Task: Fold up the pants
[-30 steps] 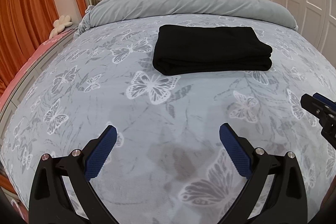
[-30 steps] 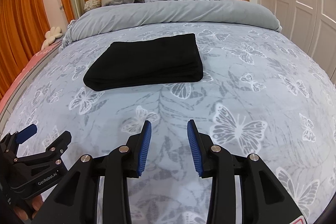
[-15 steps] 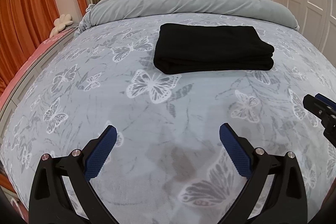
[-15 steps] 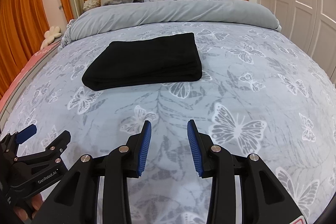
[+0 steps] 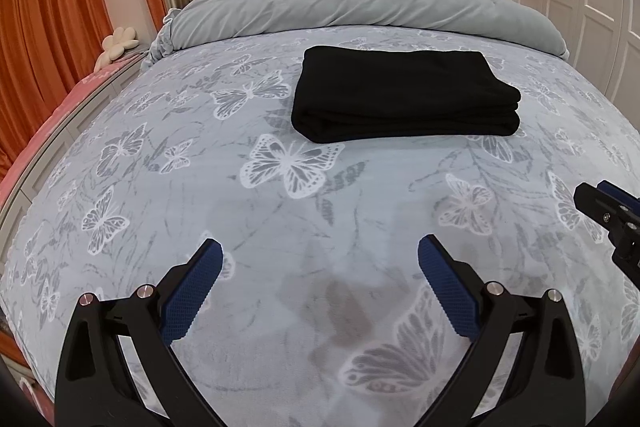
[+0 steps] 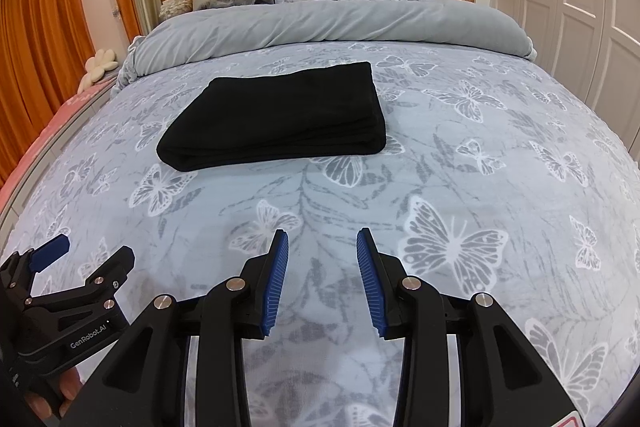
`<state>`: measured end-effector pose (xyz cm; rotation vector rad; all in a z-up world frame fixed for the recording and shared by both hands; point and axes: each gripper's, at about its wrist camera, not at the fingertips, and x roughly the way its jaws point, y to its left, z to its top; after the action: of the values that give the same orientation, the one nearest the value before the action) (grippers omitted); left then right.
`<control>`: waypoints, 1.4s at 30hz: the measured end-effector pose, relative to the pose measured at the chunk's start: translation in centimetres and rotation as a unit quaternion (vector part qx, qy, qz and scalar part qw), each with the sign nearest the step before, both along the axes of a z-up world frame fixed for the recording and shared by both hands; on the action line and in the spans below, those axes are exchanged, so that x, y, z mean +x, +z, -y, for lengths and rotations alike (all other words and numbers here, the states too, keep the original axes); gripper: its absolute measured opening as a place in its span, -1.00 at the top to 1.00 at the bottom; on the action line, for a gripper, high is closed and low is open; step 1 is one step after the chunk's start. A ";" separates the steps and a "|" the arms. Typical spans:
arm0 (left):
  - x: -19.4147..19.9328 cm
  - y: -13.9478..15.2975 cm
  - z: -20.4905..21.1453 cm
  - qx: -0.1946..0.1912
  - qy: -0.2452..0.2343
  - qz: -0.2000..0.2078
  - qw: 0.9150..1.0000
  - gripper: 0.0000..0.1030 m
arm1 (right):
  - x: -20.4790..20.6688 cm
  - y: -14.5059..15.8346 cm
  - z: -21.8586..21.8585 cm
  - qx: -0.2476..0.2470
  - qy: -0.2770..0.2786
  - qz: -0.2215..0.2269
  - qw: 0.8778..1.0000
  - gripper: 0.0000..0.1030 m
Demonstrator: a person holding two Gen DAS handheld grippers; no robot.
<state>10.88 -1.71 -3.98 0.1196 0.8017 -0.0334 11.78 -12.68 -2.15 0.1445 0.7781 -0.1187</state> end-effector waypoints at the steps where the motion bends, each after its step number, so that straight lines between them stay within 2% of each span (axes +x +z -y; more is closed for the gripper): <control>1: 0.0 0.0 0.0 0.000 0.000 0.000 1.000 -0.87 | 0.0 0.0 0.0 0.000 0.000 0.000 1.000 0.30; 33: -0.3 0.1 0.7 0.002 -0.010 0.003 1.000 -0.87 | 0.0 -0.1 -0.1 -0.002 0.000 -0.001 1.000 0.30; 42: -0.2 0.0 0.5 -0.008 -0.010 -0.004 1.000 -0.87 | 0.0 -0.1 -0.1 -0.003 0.002 -0.001 1.000 0.30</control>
<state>10.71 -2.19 -3.95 0.1113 0.8079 -0.0591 11.78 -12.60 -2.25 0.1380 0.7809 -0.1181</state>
